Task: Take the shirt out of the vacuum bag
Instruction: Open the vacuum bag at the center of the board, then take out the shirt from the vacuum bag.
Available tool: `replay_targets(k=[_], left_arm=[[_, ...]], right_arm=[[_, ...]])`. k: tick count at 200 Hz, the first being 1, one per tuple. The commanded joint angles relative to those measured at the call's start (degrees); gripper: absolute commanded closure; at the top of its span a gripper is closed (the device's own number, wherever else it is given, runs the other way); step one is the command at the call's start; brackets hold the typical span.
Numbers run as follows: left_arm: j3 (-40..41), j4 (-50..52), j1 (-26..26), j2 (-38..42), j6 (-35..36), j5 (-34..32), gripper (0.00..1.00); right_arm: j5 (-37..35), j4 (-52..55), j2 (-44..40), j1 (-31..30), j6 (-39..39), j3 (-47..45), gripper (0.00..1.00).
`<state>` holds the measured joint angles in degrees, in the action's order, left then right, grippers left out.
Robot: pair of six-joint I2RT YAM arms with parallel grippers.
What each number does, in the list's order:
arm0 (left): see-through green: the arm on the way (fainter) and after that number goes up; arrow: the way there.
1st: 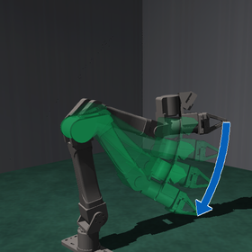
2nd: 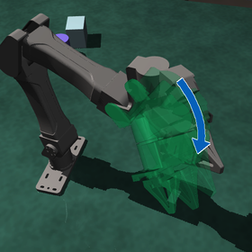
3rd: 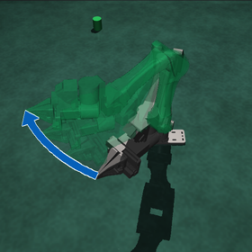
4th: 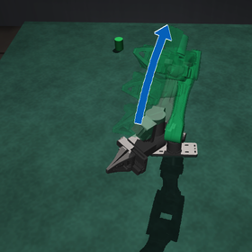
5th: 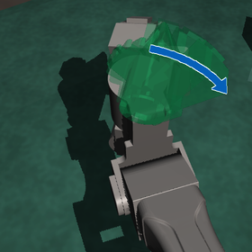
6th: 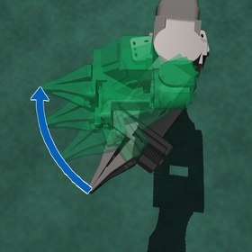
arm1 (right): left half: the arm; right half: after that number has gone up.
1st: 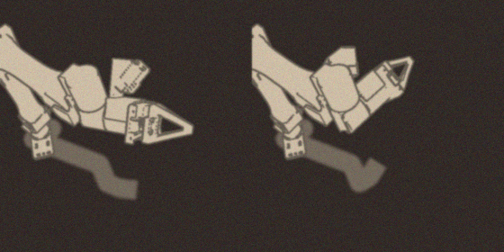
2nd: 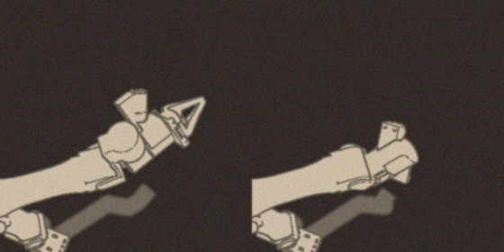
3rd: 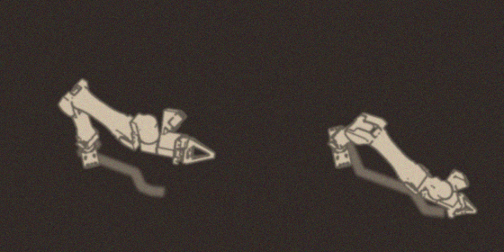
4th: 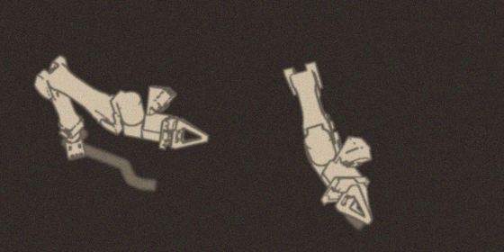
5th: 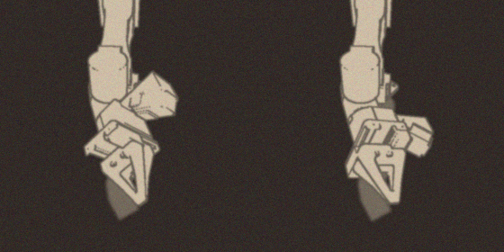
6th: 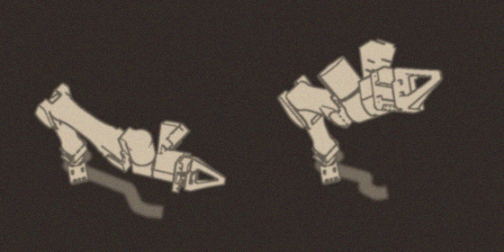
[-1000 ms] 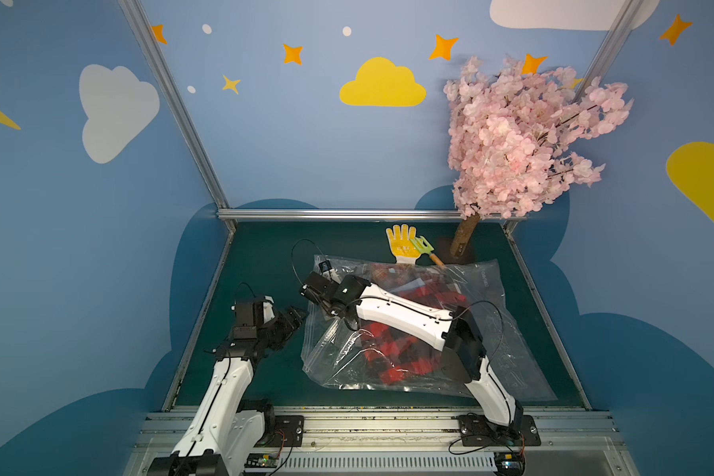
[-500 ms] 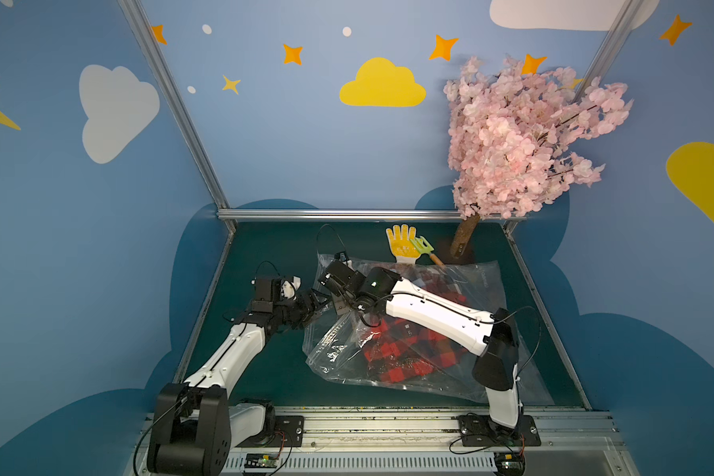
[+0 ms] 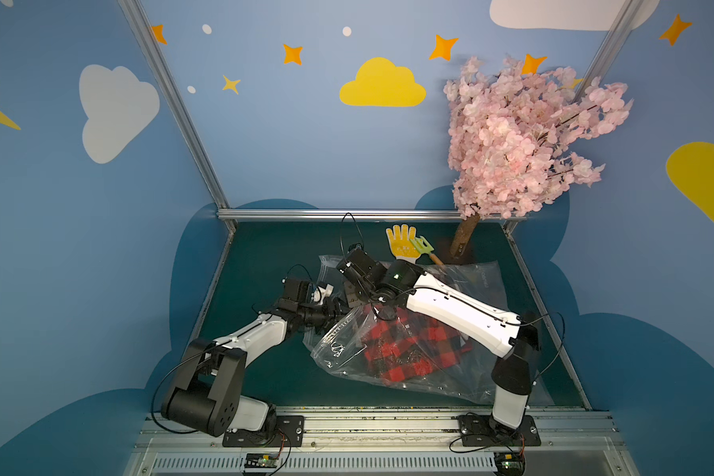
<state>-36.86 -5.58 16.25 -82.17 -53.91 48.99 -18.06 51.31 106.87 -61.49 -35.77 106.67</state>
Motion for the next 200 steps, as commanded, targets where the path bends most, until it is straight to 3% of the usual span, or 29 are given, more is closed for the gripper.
replay_targets(k=[1,110,200], left_arm=[[-0.70,-4.16,1.39,-1.00,-1.29,1.98,0.34],[1.70,-14.20,4.67,-7.10,-6.20,2.96,0.38],[0.83,-15.69,7.20,-10.14,-6.21,2.32,0.38]], right_arm=[[1.20,-1.45,-2.80,0.58,-0.18,-0.79,1.00],[2.42,-2.30,-2.54,1.69,-0.03,-1.38,1.00],[3.01,-3.23,-2.69,1.90,-0.35,-2.87,1.00]])
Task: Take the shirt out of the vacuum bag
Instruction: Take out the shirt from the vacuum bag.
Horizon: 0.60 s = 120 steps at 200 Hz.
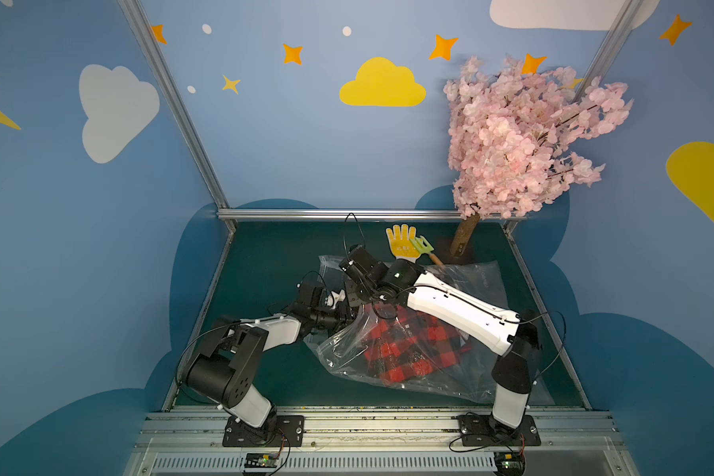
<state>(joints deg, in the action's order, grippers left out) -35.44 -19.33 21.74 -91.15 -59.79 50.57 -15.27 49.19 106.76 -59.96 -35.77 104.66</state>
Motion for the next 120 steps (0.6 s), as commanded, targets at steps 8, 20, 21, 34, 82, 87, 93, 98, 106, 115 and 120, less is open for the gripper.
replay_targets(k=[8,20,21,34,82,87,93,98,106,115,120], left_arm=[[-1.15,-2.10,2.43,-1.76,-0.31,0.93,0.38],[-1.13,-2.85,3.21,-2.43,-0.77,1.31,0.38],[-1.08,-2.96,3.26,-2.44,-0.81,1.35,0.38],[-0.33,-5.64,3.51,-2.99,-2.30,2.07,0.38],[0.21,-15.44,3.88,-3.50,-8.38,5.24,0.45],[0.07,-15.93,4.01,-3.48,-8.70,5.48,0.47],[-0.19,-16.38,4.08,-3.50,-8.85,5.78,0.49],[-0.39,-16.64,4.31,-3.58,-8.94,5.97,0.50],[-0.78,-16.79,4.69,-3.76,-9.04,6.23,0.51],[-1.19,-17.07,5.14,-3.94,-9.11,6.62,0.51],[-1.29,-17.42,5.43,-3.92,-9.28,6.64,0.52]], right_arm=[[0.18,-1.12,-2.60,0.46,-0.30,-0.86,1.00],[0.27,-1.11,-2.77,0.45,-0.11,-0.93,1.00],[0.30,-1.11,-2.82,0.46,-0.14,-0.94,1.00],[0.24,-1.13,-3.13,0.55,-0.17,-1.12,1.00],[0.57,-1.35,-3.14,0.77,-0.27,-1.13,1.00],[0.61,-1.42,-3.14,0.82,-0.27,-1.13,1.00],[0.64,-1.43,-3.05,0.81,-0.26,-1.13,1.00],[0.71,-1.46,-3.05,0.81,-0.33,-1.13,1.00],[0.72,-1.46,-3.05,0.79,-0.28,-1.19,1.00],[0.71,-1.49,-3.05,0.91,-0.35,-1.28,1.00],[0.70,-1.46,-3.04,0.91,-0.38,-1.30,1.00]])
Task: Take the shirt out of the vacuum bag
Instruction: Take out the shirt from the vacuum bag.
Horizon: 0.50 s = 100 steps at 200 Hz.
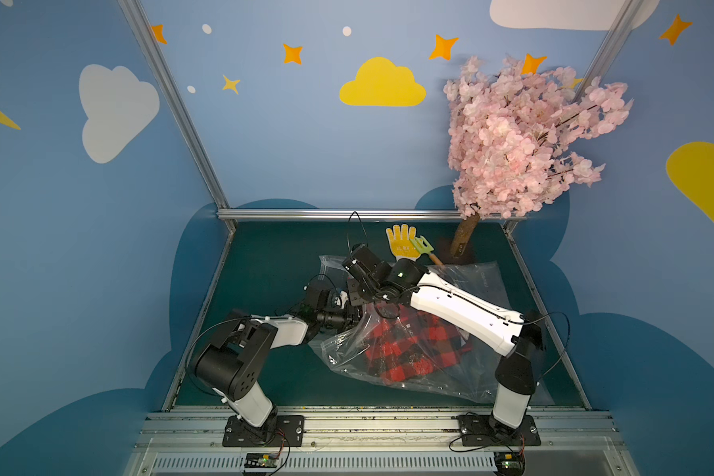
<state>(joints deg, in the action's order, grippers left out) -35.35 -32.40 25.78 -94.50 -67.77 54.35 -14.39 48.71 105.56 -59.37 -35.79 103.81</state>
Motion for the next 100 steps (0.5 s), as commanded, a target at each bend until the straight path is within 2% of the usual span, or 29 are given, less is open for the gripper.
replay_targets(k=[1,28,62,74,100], left_arm=[[-1.43,-4.39,1.43,-0.63,-1.31,2.86,0.52],[-2.39,-2.50,2.48,-2.02,0.25,2.37,0.44],[-2.26,-3.15,3.72,-4.64,0.59,1.53,0.47],[-2.89,-3.46,4.19,-4.84,0.62,1.74,0.54],[-3.48,-3.73,4.22,-3.92,0.84,2.25,0.78]], right_arm=[[-0.18,-1.03,-1.84,0.36,-0.35,-0.45,1.00],[0.31,-1.42,-1.87,0.29,-0.42,-0.57,1.00],[0.60,-1.52,-1.94,0.32,-0.22,-0.58,1.00],[0.65,-1.51,-1.94,0.36,-0.16,-0.64,1.00],[0.60,-1.52,-1.85,0.40,-0.07,-0.66,1.00]])
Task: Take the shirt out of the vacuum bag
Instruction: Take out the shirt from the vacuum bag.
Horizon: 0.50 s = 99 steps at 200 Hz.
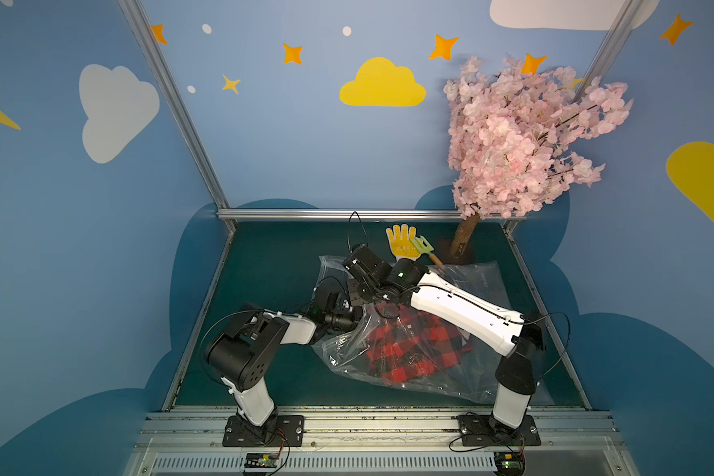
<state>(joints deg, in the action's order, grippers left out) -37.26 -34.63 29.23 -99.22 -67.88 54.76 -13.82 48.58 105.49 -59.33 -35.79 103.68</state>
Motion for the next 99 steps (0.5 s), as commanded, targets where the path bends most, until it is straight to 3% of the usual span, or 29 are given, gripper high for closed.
replay_targets(k=[1,28,99], left_arm=[[-1.59,-1.49,0.75,0.83,0.97,1.88,0.79],[-1.33,2.08,-0.25,3.39,2.76,2.20,0.89],[-5.86,26.87,-4.86,17.76,13.87,1.16,0.92]], right_arm=[[0.03,-1.47,-1.78,0.36,-0.07,-0.55,1.00],[0.07,-1.38,-1.98,0.51,0.35,-0.84,1.00],[-0.09,-0.59,-3.92,2.36,0.28,-3.45,1.00]])
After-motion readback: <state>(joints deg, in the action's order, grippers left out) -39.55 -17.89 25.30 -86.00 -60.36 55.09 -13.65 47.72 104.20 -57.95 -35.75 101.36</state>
